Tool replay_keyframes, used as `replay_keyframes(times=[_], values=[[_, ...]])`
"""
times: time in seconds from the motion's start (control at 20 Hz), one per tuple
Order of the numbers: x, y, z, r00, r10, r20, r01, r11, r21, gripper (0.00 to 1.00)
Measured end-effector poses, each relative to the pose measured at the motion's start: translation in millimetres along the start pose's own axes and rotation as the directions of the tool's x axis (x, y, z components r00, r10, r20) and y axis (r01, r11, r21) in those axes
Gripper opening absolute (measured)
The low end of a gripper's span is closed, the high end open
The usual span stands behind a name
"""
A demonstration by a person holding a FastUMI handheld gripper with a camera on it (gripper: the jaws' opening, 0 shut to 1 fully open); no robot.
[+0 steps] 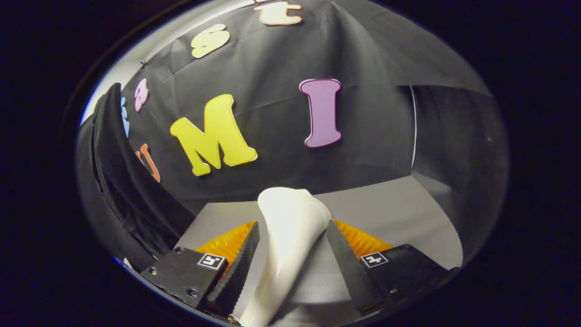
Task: Iron the clothes twice with a garment steamer, once on the left side and once on the right side.
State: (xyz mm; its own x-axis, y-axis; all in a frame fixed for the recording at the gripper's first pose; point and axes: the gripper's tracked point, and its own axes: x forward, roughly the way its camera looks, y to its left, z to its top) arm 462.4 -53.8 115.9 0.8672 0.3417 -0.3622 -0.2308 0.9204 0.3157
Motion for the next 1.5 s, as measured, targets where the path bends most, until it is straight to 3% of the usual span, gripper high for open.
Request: replay_keyframes(times=[0.45,0.55,0.8,1.15,1.5], values=[[18.3,7.4,-33.8,0.986,0.060,-0.155,-0.035,0.986,0.163,0.76],[20.4,9.0,-36.1,0.983,0.073,-0.166,-0.037,0.976,0.214,0.67],[15.9,16.9,-29.3,0.973,0.184,-0.139,-0.131,0.937,0.323,0.55],[-16.2,40.0,-8.8,0.976,0.216,-0.037,-0.200,0.947,0.249,0.49],[-65.0,82.5,8.1,0.983,0.154,0.095,-0.164,0.981,0.101,0.49]])
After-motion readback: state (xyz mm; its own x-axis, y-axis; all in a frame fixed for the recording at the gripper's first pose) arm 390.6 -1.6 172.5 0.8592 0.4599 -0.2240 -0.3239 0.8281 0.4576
